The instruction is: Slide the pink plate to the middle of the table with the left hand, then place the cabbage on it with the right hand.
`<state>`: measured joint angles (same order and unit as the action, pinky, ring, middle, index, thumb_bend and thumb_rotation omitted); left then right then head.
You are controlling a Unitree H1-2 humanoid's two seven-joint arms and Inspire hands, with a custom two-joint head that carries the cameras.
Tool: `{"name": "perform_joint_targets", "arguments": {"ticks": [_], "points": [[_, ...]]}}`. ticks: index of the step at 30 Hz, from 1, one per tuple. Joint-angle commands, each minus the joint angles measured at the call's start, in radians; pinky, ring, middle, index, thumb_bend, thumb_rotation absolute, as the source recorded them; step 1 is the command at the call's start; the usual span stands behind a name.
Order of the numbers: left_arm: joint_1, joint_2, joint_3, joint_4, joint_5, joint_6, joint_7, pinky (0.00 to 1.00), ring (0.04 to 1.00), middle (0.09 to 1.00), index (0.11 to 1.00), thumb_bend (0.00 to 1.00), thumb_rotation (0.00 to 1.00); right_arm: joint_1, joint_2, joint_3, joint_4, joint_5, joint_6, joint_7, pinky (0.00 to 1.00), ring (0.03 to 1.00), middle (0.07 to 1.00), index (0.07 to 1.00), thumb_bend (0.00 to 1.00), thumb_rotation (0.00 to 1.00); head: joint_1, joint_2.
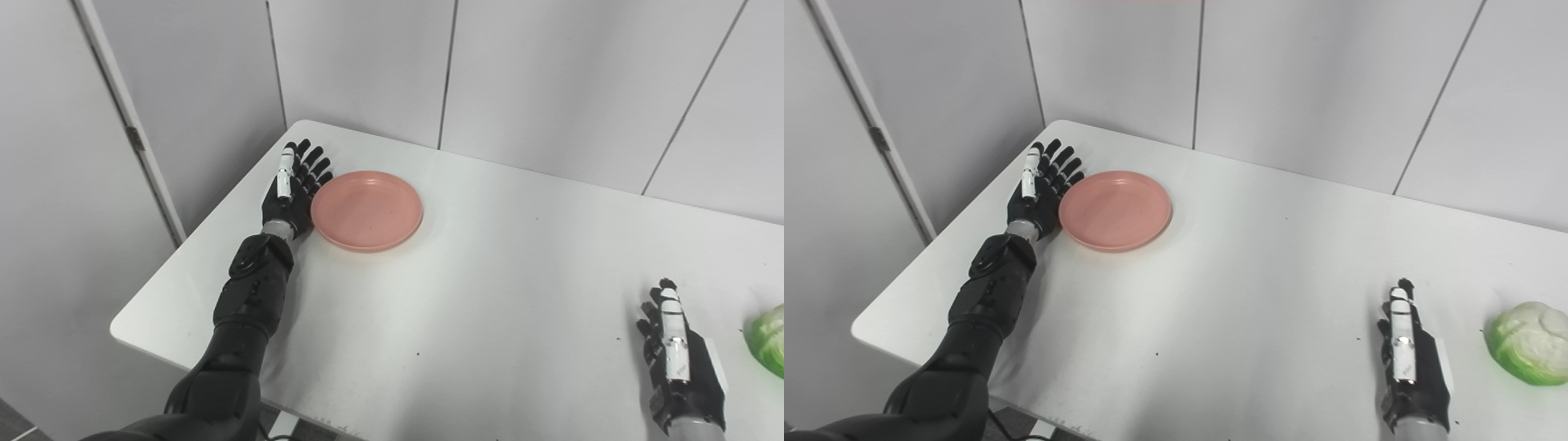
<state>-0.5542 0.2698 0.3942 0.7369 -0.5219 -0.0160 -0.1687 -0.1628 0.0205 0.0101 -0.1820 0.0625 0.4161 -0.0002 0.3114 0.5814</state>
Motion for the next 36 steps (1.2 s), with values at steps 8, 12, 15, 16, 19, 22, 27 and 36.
{"name": "perform_joint_targets", "arguments": {"ticks": [8,12,15,16,19,22,27,36], "points": [[-0.019,-0.041,-0.028,0.001,-0.007,0.089,-0.017,0.94,0.93,0.942,0.947,0.36,1.0,-0.016,0.018,0.001,-0.019,-0.003,-0.044,-0.005,1.0,1.0,1.0,1.0,0.15,1.0,-0.043,0.015],[-0.017,-0.057,-0.048,-0.031,0.004,0.112,-0.011,0.93,0.925,0.935,0.934,0.36,1.0,-0.02,0.025,0.0,-0.014,0.001,-0.055,-0.009,1.0,1.0,1.0,1.0,0.15,1.0,-0.06,0.025],[-0.013,-0.067,-0.066,-0.048,0.011,0.118,-0.023,0.93,0.932,0.943,0.941,0.36,1.0,-0.02,0.021,0.006,-0.013,-0.004,-0.058,-0.006,1.0,1.0,1.0,1.0,0.16,1.0,-0.078,0.031],[-0.012,-0.071,-0.072,-0.052,0.014,0.119,-0.026,0.93,0.932,0.944,0.939,0.36,1.0,-0.02,0.019,0.009,-0.013,-0.008,-0.055,-0.006,1.0,1.0,1.0,1.0,0.17,1.0,-0.078,0.031],[-0.006,-0.08,-0.084,-0.074,0.015,0.129,-0.029,0.92,0.927,0.94,0.933,0.36,1.0,-0.019,0.019,0.013,-0.019,-0.012,-0.05,-0.008,1.0,1.0,1.0,1.0,0.17,1.0,-0.098,0.039],[-0.002,-0.085,-0.09,-0.097,0.008,0.137,-0.033,0.93,0.927,0.939,0.93,0.37,1.0,-0.02,0.025,0.013,-0.029,-0.013,-0.04,-0.011,1.0,1.0,1.0,1.0,0.17,1.0,-0.108,0.042],[0.002,-0.095,-0.102,-0.136,0.016,0.154,-0.023,0.92,0.924,0.936,0.931,0.38,1.0,-0.019,0.031,0.013,-0.038,-0.007,-0.042,-0.007,1.0,1.0,1.0,1.0,0.17,1.0,-0.139,0.057],[0.011,-0.13,-0.152,-0.153,0.038,0.177,-0.043,0.92,0.925,0.937,0.923,0.37,1.0,-0.021,0.044,0.015,-0.046,-0.013,-0.03,-0.015,1.0,0.994,1.0,1.0,0.18,1.0,-0.188,0.074]]}}
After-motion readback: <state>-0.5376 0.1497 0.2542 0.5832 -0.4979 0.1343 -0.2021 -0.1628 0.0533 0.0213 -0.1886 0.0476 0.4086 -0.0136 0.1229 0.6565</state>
